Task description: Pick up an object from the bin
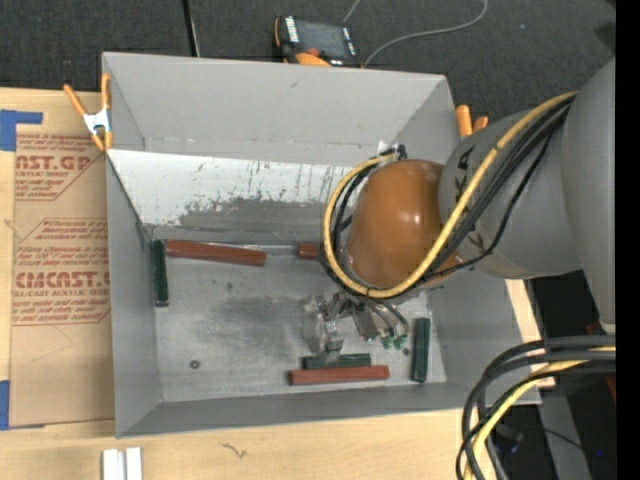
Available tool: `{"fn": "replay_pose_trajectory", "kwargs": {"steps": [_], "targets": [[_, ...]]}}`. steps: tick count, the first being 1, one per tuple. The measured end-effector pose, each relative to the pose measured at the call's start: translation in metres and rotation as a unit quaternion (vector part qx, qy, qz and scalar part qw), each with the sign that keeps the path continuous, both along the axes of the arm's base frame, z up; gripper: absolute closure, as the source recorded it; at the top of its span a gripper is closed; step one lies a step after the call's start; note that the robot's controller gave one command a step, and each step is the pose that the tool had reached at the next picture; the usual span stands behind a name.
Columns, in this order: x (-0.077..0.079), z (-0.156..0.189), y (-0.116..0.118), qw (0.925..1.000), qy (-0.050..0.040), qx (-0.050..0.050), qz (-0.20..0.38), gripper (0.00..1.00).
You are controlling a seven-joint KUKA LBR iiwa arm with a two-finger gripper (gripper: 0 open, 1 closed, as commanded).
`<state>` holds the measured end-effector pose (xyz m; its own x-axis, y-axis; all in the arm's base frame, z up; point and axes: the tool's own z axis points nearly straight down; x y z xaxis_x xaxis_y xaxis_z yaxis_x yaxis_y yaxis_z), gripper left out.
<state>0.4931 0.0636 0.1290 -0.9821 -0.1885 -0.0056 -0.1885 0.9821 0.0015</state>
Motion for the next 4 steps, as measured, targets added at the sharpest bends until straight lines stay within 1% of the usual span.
{"fn": "replay_pose_trajectory", "kwargs": {"steps": [1,2,3,4], "targets": [[-0.001,-0.003,-0.002,1.0,0.0031,-0.001,-0.001,0.0],[-0.004,-0.062,-0.059,1.0,0.0021,-0.002,0.004,0.0],[-0.004,-0.059,-0.056,1.0,0.0027,-0.001,0.007,1.0],[0.035,0.078,-0.049,0.999,-0.0026,-0.001,0.044,1.0]]}}
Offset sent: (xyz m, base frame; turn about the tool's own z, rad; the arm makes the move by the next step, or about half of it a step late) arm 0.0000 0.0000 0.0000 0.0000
